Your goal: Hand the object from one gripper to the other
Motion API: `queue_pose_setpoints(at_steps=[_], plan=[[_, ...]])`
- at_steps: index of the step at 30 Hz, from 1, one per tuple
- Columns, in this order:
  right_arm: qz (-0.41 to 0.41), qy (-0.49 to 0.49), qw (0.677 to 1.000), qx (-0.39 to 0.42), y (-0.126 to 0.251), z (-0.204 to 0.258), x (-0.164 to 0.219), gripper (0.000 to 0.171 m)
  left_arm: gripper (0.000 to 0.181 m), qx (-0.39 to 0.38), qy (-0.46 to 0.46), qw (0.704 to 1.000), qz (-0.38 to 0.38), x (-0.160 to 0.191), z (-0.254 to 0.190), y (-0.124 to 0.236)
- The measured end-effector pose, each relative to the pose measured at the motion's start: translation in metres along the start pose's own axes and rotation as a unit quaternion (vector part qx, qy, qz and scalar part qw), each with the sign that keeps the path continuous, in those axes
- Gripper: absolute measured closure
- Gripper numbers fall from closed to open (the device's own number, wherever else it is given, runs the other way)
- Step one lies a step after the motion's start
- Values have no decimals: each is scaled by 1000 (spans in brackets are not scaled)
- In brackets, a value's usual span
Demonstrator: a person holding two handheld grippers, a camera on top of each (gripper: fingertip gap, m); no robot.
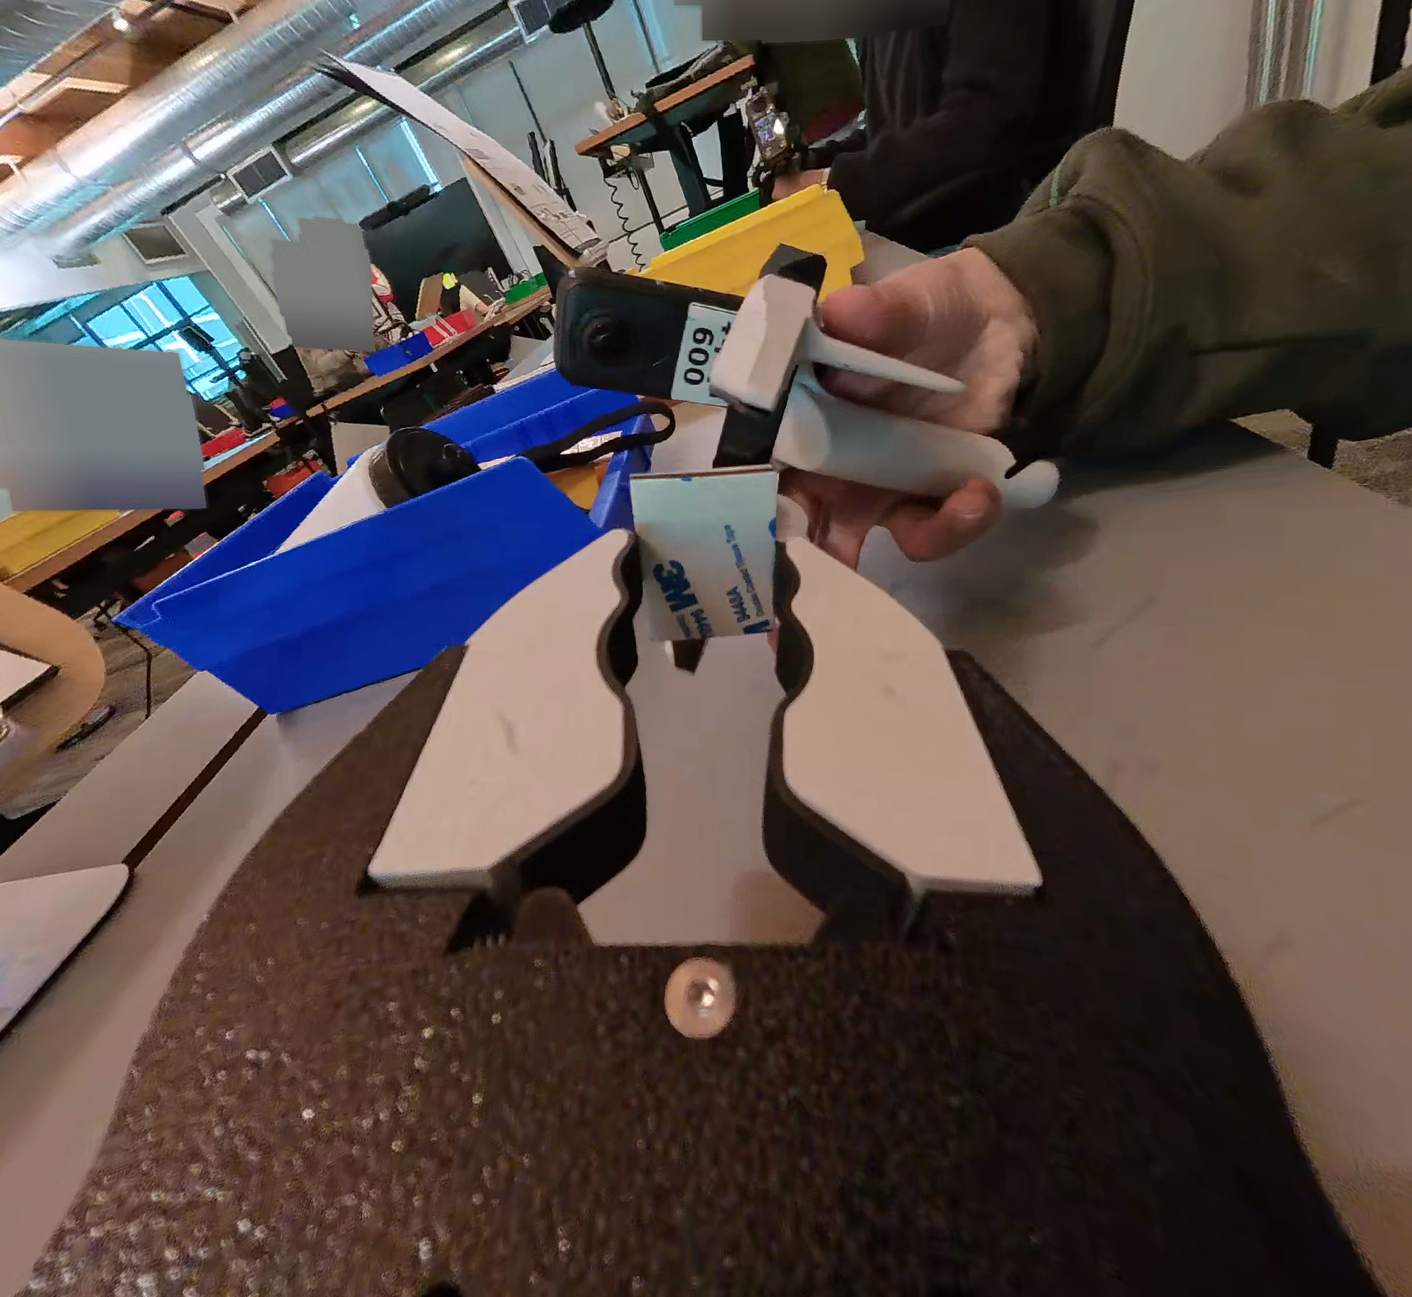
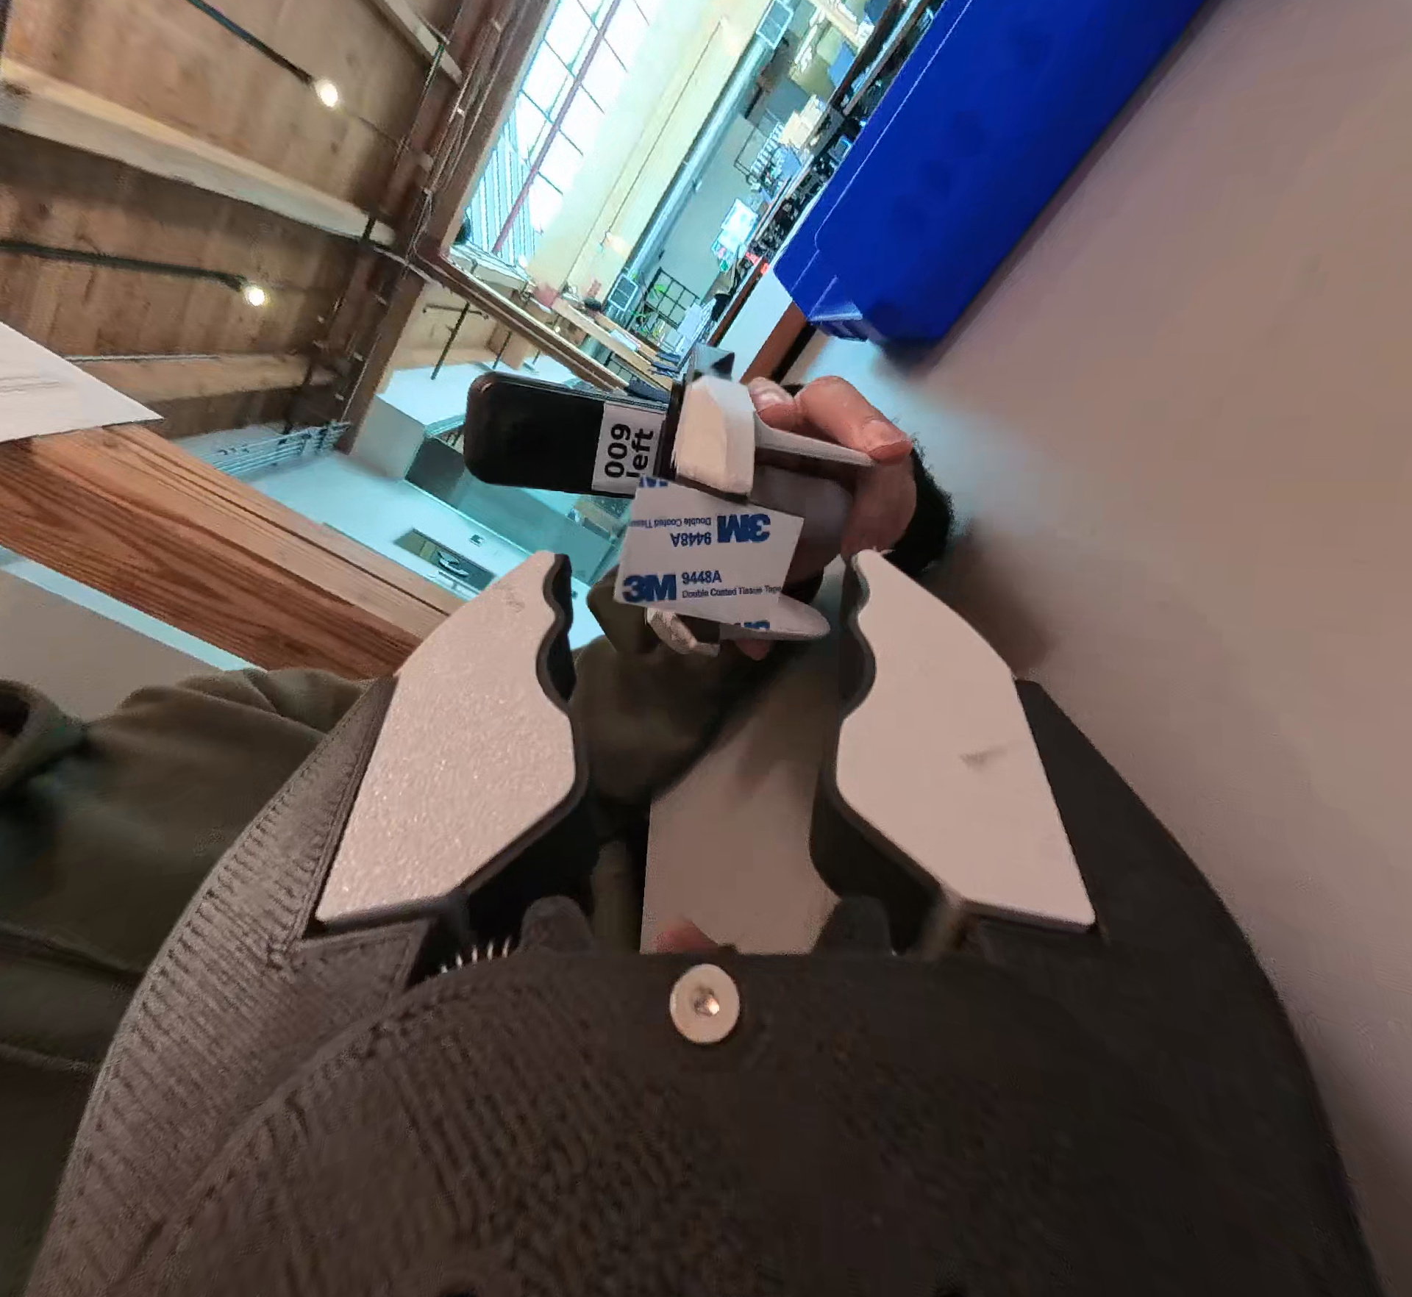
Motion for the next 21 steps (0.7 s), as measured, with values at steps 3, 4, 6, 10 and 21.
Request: queue_pose_setpoints(at_steps=[3, 4, 6, 10, 21], plan=[[-5, -12, 1000, -21, -1, 4, 0, 115, 149, 6, -8, 1000, 2, 0, -2, 0], [-2, -16, 1000, -23, -2, 4, 1, 116, 149, 9, -11, 1000, 4, 0, -2, 0], [10, -13, 1000, -20, -4, 2, 6, 119, 149, 12, -24, 1000, 13, 2, -4, -1], [14, 8, 1000, -10, -6, -2, 8, 126, 149, 9, -27, 999, 18, 2, -4, -2], [16, 550, 835, 19, 4, 26, -8, 126, 112, 33, 466, 882, -56, -10, 11, 3]])
Point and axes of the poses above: each gripper's, where its closed fingertips meet, y back along the fingers, x out of its underside, z = x × y across the jaws, the point moved 3 cm from there along y, back along the fingers, and after that the axes turned 10 degrees about -z, right-handed, at the moved point
